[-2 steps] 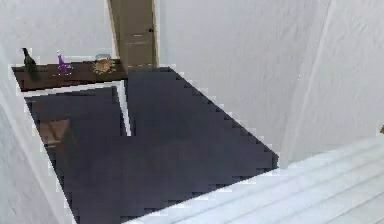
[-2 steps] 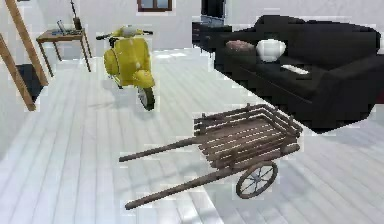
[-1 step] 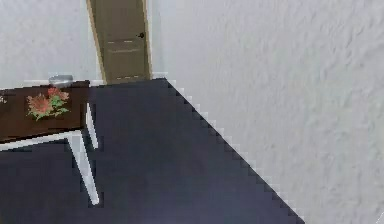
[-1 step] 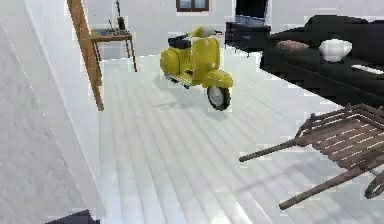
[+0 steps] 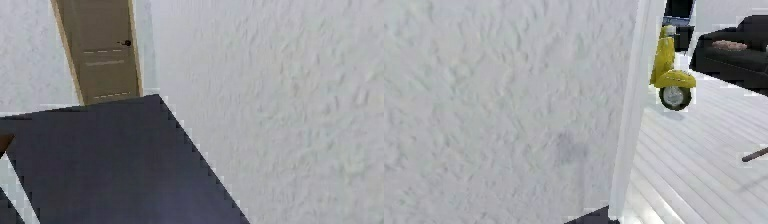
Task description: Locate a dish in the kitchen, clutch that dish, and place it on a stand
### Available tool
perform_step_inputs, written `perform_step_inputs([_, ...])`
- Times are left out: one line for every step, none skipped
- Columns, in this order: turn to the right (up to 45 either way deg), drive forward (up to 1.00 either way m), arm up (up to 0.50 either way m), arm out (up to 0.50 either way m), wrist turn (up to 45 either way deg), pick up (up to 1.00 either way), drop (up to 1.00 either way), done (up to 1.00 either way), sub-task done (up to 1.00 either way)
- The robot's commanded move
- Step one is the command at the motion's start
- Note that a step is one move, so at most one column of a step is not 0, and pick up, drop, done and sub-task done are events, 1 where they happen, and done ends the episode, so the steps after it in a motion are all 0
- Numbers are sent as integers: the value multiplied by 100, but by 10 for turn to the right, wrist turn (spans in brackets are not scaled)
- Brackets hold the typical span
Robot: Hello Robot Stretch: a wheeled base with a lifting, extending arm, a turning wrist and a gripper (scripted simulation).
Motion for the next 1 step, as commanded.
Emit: perform_step_inputs([-30,0,0,0,0,0,0,0,0])
